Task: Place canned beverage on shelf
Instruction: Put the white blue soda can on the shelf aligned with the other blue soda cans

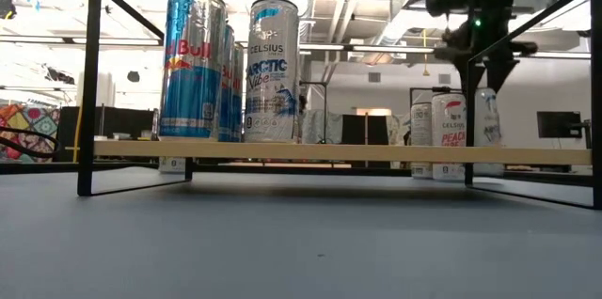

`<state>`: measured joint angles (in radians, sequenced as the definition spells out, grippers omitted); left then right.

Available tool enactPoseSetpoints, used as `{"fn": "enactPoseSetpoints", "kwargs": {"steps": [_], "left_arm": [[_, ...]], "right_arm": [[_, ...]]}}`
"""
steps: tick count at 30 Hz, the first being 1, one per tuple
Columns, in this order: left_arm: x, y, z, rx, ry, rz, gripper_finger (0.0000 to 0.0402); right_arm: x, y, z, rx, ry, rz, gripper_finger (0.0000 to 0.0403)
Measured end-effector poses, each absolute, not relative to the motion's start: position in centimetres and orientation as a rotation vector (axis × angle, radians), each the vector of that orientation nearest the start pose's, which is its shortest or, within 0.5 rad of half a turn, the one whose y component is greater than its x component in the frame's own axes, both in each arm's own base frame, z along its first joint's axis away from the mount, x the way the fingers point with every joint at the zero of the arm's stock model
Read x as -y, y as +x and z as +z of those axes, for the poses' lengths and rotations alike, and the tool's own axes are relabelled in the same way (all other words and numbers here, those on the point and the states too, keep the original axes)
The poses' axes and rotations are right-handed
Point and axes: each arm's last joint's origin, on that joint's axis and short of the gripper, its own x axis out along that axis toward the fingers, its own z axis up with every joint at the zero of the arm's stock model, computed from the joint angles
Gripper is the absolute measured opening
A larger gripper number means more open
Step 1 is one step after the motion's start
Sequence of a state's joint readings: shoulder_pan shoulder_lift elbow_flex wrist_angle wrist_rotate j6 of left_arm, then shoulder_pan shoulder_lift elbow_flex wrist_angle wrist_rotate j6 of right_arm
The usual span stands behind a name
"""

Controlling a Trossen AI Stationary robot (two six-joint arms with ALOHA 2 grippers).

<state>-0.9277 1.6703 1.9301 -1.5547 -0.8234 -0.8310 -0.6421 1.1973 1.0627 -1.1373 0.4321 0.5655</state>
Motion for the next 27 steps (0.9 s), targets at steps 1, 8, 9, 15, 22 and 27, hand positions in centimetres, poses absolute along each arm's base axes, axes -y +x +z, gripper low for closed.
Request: {"fn": "enactPoseSetpoints", "kwargs": {"steps": [1,8,9,15,22,27], "left_arm": [[22.0,19.2,40.3,-0.762,0.211,0.243,0.0286],[22.0,19.2,40.3,-0.76,0.212,0.244,0.0286],[22.0,19.2,40.3,-0.76,0.212,0.244,0.0286],[22.1,19.2,40.3,-0.759,0.211,0.244,0.0286],[22.0,19.2,40.4,-0.742,0.238,0.25,0.0286],[22.0,19.2,40.4,-0.737,0.249,0.252,0.0286]], "right_arm": [[13.0,15.5,29.1,-1.021,0.576,-1.279,0.0198],[11.5,15.5,33.4,-0.973,0.52,-1.326,0.0198],[11.2,15.5,34.2,-0.953,0.503,-1.349,0.0198],[9.2,14.9,39.0,-0.848,0.494,-1.327,0.0198],[5.4,16.2,43.5,-0.633,0.515,-1.056,0.0198],[2.2,17.5,45.3,-0.515,0.523,-0.835,0.0198]]}}
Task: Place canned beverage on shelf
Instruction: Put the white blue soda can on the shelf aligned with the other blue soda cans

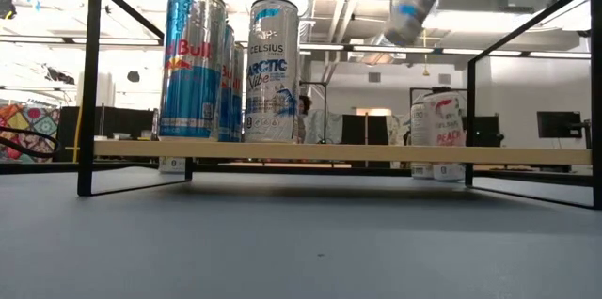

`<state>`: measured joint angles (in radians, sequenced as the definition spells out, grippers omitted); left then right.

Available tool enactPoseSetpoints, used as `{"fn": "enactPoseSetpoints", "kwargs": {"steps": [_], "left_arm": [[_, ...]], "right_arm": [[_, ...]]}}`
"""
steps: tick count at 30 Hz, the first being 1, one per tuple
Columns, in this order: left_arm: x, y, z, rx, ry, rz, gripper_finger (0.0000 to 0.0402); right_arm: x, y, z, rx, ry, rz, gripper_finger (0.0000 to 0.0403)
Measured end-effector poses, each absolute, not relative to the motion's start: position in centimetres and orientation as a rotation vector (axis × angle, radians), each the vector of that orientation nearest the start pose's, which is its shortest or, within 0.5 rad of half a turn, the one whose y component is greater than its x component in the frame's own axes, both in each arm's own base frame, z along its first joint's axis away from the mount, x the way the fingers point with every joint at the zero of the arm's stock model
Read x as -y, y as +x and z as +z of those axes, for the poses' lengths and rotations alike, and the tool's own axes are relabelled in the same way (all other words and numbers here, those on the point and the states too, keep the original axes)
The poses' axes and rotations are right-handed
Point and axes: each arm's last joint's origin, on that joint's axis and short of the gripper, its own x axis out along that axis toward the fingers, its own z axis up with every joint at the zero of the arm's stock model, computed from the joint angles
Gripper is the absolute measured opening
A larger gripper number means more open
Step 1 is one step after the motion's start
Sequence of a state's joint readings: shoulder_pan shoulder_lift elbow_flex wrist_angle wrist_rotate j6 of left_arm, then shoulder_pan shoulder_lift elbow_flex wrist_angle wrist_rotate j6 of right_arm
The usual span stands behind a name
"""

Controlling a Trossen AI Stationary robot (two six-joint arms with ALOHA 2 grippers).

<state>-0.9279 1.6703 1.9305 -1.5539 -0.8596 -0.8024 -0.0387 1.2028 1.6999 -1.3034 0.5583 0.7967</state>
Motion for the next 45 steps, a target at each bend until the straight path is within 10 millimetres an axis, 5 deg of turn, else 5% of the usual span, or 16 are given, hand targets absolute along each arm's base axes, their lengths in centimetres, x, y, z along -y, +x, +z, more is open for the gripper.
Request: {"fn": "enactPoseSetpoints", "kwargs": {"steps": [6,13,20,29,38,45], "left_arm": [[22.0,19.2,40.4,-0.73,0.264,0.253,0.0286],[22.0,19.2,40.4,-0.729,0.264,0.254,0.0286],[22.0,19.2,40.4,-0.727,0.257,0.257,0.0286],[22.0,19.2,40.4,-0.725,0.247,0.26,0.0286],[22.3,18.9,40.4,-0.724,0.254,0.244,0.0286],[22.3,18.9,40.4,-0.724,0.256,0.243,0.0286]], "right_arm": [[-1.5,20.2,44.8,-0.517,0.527,-0.662,0.0198],[-5.6,24.8,41.2,-0.68,0.53,-0.643,0.0198],[-7.8,28.7,37.5,-0.923,0.478,-0.706,0.0198],[-9.8,33.2,37.2,-1.017,0.384,-0.717,0.0198],[-11.0,34.9,34.4,-1.085,0.356,-0.755,0.0198],[-11.3,34.8,34.2,-1.087,0.4,-0.78,0.0198]]}}
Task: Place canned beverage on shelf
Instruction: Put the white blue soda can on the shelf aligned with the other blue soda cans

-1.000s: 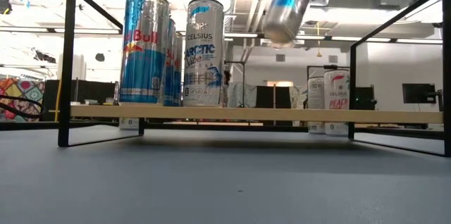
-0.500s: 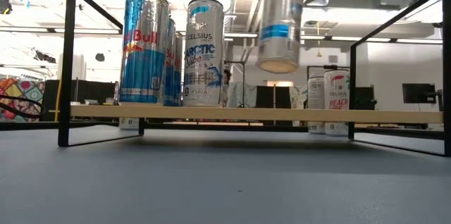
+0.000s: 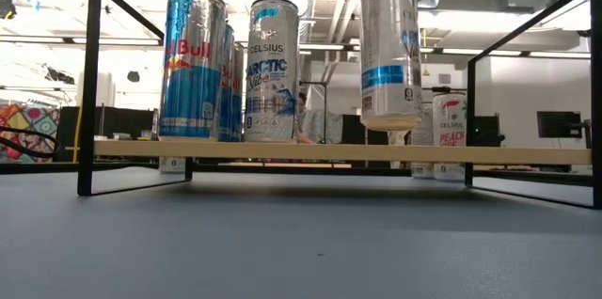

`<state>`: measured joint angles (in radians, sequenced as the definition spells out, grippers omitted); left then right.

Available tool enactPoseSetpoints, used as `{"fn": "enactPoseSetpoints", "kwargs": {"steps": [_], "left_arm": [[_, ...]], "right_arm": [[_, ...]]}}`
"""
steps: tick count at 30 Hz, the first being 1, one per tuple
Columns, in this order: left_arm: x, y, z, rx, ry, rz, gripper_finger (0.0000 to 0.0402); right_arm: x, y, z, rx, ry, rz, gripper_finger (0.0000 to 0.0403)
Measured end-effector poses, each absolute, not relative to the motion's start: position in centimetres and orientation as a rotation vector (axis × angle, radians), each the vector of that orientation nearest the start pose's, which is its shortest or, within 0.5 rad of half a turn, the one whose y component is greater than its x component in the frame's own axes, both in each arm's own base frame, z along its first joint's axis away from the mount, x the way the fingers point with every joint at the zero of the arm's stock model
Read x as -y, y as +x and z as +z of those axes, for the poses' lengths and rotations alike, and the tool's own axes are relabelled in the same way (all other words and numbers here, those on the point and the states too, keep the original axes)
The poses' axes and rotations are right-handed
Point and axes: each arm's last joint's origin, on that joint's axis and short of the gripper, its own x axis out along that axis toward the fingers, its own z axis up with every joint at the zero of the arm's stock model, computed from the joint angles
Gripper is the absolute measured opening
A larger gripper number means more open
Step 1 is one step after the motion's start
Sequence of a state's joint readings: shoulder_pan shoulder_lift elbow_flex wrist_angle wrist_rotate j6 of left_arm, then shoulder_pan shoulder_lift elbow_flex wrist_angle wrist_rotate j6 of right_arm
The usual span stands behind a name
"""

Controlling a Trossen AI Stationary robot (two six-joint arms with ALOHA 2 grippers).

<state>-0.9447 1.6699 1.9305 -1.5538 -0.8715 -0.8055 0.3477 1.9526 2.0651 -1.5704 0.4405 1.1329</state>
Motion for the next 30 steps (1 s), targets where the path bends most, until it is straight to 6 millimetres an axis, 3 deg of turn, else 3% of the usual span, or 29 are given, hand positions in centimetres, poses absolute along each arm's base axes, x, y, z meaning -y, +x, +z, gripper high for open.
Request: {"fn": "enactPoseSetpoints", "kwargs": {"steps": [18,30], "left_arm": [[22.3,18.9,40.4,-0.72,0.257,0.247,0.0286],[22.3,18.9,40.4,-0.72,0.252,0.248,0.0286]], "right_arm": [[-10.7,35.1,33.4,-1.036,0.415,-0.866,0.0236],[-11.1,35.6,33.4,-1.028,0.36,-0.776,0.0239]]}}
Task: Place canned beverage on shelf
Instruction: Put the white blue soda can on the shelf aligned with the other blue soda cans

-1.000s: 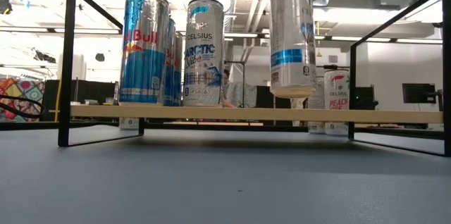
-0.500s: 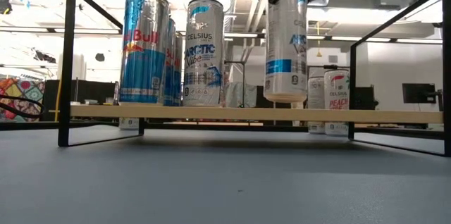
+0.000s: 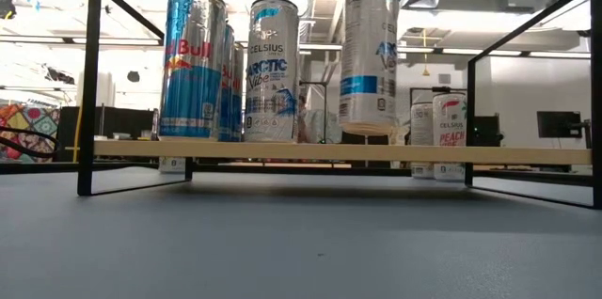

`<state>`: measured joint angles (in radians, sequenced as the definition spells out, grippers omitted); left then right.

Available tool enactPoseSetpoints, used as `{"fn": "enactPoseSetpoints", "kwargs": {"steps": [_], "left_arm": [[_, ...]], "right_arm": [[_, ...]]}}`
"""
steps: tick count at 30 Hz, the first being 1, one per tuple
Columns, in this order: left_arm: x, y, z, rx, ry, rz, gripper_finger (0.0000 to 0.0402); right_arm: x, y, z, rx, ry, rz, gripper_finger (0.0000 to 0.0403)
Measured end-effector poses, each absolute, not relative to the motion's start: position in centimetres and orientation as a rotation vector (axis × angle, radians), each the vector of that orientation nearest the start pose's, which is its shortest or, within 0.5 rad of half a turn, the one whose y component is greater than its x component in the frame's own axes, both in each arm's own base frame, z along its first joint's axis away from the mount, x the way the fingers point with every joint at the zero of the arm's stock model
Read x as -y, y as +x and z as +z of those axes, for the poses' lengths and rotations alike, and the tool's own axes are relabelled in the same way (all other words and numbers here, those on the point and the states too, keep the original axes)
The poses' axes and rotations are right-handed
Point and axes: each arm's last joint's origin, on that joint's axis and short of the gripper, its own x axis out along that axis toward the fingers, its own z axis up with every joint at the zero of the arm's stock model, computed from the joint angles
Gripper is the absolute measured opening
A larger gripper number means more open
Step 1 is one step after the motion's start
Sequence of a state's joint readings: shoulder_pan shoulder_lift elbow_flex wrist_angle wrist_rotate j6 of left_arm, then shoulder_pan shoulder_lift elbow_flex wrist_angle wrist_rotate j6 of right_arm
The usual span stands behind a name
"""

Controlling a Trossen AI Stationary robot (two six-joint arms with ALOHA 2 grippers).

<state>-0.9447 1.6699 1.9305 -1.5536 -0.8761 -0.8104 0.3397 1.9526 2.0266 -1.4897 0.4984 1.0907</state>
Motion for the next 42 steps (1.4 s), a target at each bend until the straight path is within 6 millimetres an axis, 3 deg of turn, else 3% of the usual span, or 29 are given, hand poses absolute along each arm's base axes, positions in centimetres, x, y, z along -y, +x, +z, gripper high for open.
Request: {"fn": "enactPoseSetpoints", "kwargs": {"steps": [5,14,23,29,37,42], "left_arm": [[22.3,18.8,40.4,-0.728,0.242,0.243,0.0286],[22.3,18.8,40.4,-0.738,0.238,0.236,0.0286],[22.3,18.8,40.4,-0.739,0.238,0.236,0.0286],[22.4,18.8,40.4,-0.746,0.232,0.232,0.0286],[22.4,18.8,40.3,-0.755,0.214,0.23,0.0286],[22.4,18.8,40.3,-0.761,0.19,0.232,0.0286]], "right_arm": [[-11.1,35.6,33.4,-1.034,0.344,-0.764,0.0246],[-11.2,35.9,33.6,-1.01,0.343,-0.737,0.0292],[-11.4,35.8,33.8,-1.005,0.291,-0.725,0.0296],[-12.4,34.9,36.3,-0.975,0.119,-0.611,0.0296],[-15.7,32.9,36.7,-1.156,-0.516,-0.147,0.0296],[-15.2,33.5,36.6,-1.184,-0.557,0.02,0.0296]]}}
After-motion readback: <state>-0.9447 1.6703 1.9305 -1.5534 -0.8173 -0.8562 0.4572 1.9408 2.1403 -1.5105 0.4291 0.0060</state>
